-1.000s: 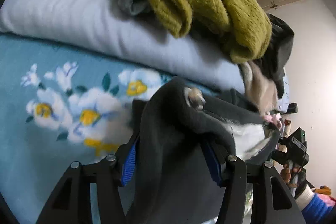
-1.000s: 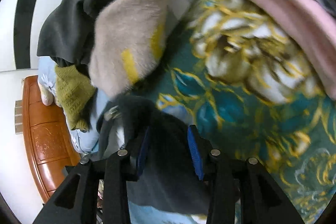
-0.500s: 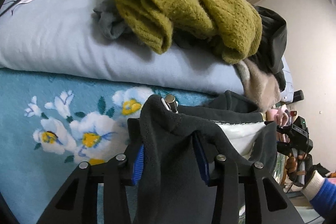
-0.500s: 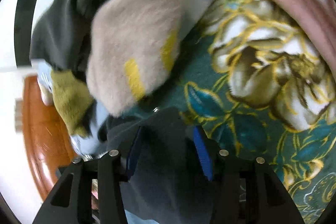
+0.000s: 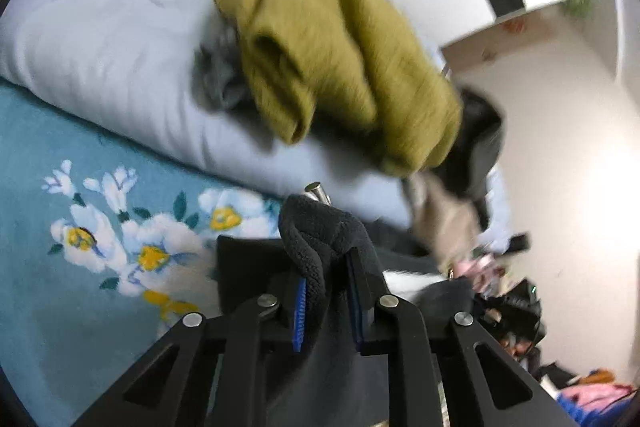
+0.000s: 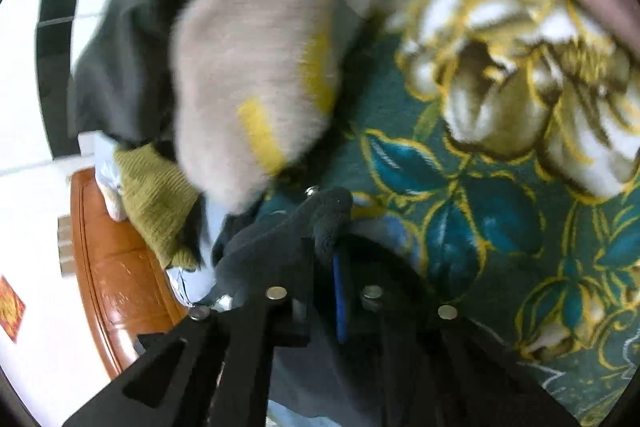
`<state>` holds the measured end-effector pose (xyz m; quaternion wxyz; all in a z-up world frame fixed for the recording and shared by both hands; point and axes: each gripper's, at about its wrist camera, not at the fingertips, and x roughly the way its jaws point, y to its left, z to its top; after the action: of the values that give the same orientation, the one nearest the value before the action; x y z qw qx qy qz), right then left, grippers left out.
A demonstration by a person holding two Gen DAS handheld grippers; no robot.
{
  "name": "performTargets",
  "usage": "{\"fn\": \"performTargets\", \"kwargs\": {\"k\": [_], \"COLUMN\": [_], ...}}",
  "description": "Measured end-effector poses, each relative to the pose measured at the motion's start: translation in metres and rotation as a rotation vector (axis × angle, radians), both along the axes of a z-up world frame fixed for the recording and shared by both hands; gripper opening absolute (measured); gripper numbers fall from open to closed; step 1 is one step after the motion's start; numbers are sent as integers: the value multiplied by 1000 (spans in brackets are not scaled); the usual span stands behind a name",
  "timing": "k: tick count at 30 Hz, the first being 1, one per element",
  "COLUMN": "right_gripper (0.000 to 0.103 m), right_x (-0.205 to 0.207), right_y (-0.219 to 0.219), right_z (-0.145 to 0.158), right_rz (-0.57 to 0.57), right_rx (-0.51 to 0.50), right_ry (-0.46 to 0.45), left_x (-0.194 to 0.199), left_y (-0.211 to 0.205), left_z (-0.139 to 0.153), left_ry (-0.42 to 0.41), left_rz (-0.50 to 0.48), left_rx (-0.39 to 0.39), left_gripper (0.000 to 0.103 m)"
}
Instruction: Fold clothes
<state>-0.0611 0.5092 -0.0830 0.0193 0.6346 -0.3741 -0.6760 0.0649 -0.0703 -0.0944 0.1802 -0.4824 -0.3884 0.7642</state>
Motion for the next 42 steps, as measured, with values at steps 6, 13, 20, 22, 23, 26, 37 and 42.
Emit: {"fn": "performTargets", "kwargs": {"k": [6, 13, 20, 22, 23, 26, 37, 42], "right_gripper": [5, 5, 6, 8, 9, 9, 59, 65], "right_x": [-16, -36, -27, -25, -24, -21, 13, 72], "right_y": [17, 26, 25, 25, 25, 24, 25, 49], "right_z": [48, -2, -21, -19, -18, -12, 25, 42], "right_rz": [-7, 18, 32, 33, 35, 54, 126, 28], "right_rx": [23, 132, 141, 133, 134, 150, 186, 128], "right_ry": [157, 18, -44, -38, -38, -40, 0, 21], "left_x": [-30, -50, -47, -46, -45, -40, 31, 98], "left_y": [-15, -1, 2, -1, -2, -2, -24, -28], "left_z": [-16, -82, -79, -74, -71, -63, -46, -59], "left_ry": [-10, -188, -208, -205, -203, -195, -178, -229], "left_rz": [52, 9, 2, 5, 4, 3, 155, 241], "left_rx": [-5, -79, -26, -11, -7, -7, 112, 196], "left_gripper": [18, 18, 23, 24, 27, 37, 71, 85]}}
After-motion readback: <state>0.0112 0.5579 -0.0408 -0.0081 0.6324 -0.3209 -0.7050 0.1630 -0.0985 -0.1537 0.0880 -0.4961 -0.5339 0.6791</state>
